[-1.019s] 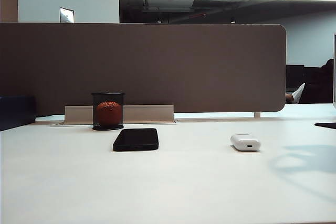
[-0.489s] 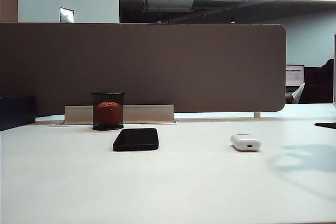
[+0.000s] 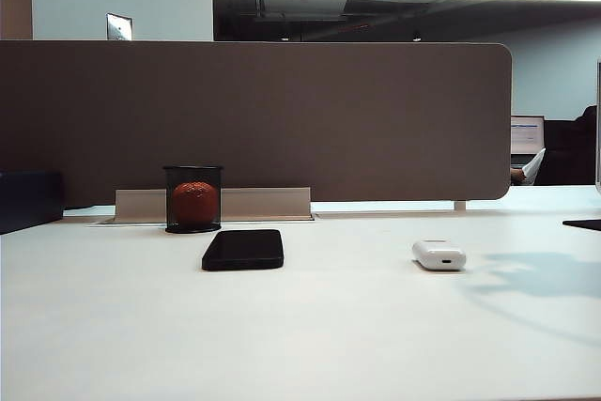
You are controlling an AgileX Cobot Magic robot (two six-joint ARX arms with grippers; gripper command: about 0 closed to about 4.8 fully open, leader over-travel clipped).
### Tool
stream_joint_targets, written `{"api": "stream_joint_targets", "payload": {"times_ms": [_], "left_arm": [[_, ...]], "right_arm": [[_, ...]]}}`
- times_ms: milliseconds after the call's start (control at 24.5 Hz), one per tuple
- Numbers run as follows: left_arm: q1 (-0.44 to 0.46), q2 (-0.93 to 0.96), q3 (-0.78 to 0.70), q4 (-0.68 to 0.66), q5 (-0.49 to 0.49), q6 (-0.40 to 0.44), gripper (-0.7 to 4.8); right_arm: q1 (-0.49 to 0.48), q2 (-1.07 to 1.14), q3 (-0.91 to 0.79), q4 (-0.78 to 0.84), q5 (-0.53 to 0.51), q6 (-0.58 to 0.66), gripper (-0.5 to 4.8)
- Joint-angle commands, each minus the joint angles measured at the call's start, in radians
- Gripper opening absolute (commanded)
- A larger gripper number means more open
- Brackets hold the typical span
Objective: Find the wireless headphone case on the desktop and place it on the left side of the phone.
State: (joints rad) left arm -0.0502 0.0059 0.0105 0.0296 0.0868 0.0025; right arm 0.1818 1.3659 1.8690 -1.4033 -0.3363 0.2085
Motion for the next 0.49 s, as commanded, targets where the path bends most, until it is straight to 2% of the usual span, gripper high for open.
{"api": "stream_joint_targets", "payload": {"times_ms": [41, 489], "left_arm": [[0.002, 0.001, 0.002, 0.010, -0.001, -0.003, -0.05], [0.002, 0.000, 0.002, 0.010, 0.000, -0.003, -0.05]], "right_arm": [[0.002, 0.020, 0.002, 0.016, 0.002, -0.007, 1.54], [0.025, 0.061, -0.015, 0.056, 0.004, -0.086, 1.58]]}}
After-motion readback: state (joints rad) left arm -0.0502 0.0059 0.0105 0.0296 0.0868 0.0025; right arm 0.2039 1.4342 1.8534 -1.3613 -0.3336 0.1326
